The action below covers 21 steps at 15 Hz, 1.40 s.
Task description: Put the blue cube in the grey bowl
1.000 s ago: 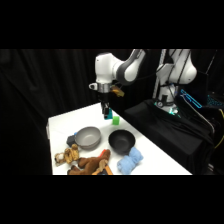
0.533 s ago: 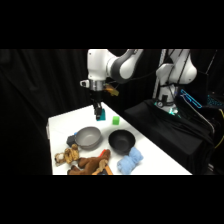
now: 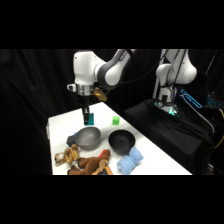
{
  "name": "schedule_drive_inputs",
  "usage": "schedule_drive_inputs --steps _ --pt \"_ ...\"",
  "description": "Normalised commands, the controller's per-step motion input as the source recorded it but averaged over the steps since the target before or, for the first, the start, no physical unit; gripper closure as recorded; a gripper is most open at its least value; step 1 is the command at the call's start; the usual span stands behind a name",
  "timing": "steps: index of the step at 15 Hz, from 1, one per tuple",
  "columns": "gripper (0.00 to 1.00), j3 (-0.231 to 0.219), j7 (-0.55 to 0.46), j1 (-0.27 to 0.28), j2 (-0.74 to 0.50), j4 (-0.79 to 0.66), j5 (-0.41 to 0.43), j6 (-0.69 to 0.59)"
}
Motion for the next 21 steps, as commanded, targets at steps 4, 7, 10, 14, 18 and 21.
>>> schedule_drive_inputs --steps 4,7,10,14,18,21 --pt "0.66 -0.033 -0.02 -0.006 0.29 0.42 -0.074 -0.1" --pt "0.66 -0.004 -0.07 -0.052 0.19 0.25 -0.013 -0.06" --pt "0.66 0.028 -0.13 -0.079 0.2 0.21 0.038 0.04" --pt "0.66 0.061 -0.16 -0.086 0.22 0.19 0.072 0.12" --pt "0.66 0.072 -0.15 -0.07 0.2 0.18 0.077 0.16" --pt "0.16 0.071 -0.16 -0.078 0.13 0.17 0.079 0.14"
